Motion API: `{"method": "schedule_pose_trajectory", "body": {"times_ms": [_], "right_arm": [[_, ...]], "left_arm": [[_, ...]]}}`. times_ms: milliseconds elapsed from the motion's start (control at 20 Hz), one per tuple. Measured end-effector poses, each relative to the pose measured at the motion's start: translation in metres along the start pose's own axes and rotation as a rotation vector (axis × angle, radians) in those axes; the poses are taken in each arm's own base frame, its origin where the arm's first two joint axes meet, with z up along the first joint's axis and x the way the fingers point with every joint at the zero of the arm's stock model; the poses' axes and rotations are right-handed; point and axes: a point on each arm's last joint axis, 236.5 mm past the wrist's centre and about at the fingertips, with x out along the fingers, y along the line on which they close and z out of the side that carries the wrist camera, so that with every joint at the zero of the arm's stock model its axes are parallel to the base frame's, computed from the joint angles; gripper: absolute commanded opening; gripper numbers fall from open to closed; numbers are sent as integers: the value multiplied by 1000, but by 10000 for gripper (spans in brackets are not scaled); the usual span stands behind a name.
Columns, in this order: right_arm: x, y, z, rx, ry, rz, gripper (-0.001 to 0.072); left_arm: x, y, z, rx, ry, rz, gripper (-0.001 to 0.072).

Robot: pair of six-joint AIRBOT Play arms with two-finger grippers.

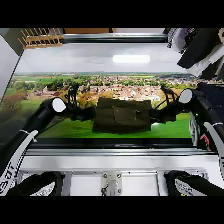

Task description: Fold the clothes and pants, and hang the long-sleeved shirts on hangers.

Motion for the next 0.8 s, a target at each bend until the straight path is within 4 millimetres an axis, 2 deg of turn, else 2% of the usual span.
{"method": "schedule_pose_trajectory", "body": {"times_ms": [200,450,500,550,600,650,800], "right_arm": [[30,-1,-29,-2,59,-5,44],[43,-2,-37,-6,61,-10,57],[44,-2,-37,-5,59,-11,68],[44,-3,-36,-7,55,-14,230],[43,-4,-35,-12,49,-20,495],[40,-1,-32,-19,36,-14,650],[10,13,-13,-73,-53,24,657]], "left_arm": [[21,23,-26,-30,14,30,25],[31,29,-45,-24,38,44,29],[33,28,-49,-14,47,45,264],[33,28,-53,0,60,50,521],[33,27,-56,10,70,53,575],[30,23,-55,16,70,45,575],[2,5,-34,34,9,4,575]]}}
